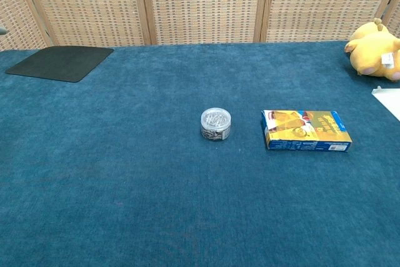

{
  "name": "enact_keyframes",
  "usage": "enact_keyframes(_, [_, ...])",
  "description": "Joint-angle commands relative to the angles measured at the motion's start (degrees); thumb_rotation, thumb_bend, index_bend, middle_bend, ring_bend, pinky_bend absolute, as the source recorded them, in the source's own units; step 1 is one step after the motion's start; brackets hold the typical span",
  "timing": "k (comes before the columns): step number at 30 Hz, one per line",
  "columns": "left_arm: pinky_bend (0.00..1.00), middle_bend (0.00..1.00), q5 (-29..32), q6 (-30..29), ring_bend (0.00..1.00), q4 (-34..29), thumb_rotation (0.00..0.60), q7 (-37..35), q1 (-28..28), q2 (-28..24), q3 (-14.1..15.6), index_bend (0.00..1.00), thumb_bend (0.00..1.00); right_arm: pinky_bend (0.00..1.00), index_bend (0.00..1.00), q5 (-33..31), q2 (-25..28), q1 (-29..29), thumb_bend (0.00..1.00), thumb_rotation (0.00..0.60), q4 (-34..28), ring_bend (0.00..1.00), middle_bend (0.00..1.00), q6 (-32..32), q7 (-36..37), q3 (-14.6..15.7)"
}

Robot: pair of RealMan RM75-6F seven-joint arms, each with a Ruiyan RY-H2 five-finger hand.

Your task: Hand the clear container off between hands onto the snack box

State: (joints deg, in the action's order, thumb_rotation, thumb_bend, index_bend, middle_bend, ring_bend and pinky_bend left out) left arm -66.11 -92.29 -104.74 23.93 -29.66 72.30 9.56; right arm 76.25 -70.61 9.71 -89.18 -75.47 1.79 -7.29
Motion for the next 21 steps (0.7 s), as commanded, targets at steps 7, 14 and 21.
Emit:
enact_keyframes(7, [0.0, 0.0, -3.87, 0.16, 0.0, 0.49, 0.596, -4.76, 4.24, -3.61, -1.66, 0.0, 0.24, 0.0, 0.04, 1.52, 1.67, 4.74, 0.0, 0.6, -9.78, 0.0, 0.0, 0.74, -11.41, -2.82])
enact_keyframes(14, [0.0, 0.0, -5.38, 2.63, 0.0, 0.58, 0.6, -5.58, 5.71, -4.47, -3.33, 0.0, 0.24, 0.0, 0.08, -5.49, 0.2, 11.75, 0.0, 0.6, -19.26, 0.0, 0.0, 5.35, -26.87, -6.92])
enact_keyframes(21, [0.0, 0.0, -6.73, 4.77, 0.0, 0.71, 0.6, -5.6, 6.85, -4.69, -4.77, 0.0, 0.24, 0.0, 0.12, -17.47, -4.76, 20.34, 0.0, 0.6, -24.65, 0.0, 0.0, 9.0, -40.59, -9.89])
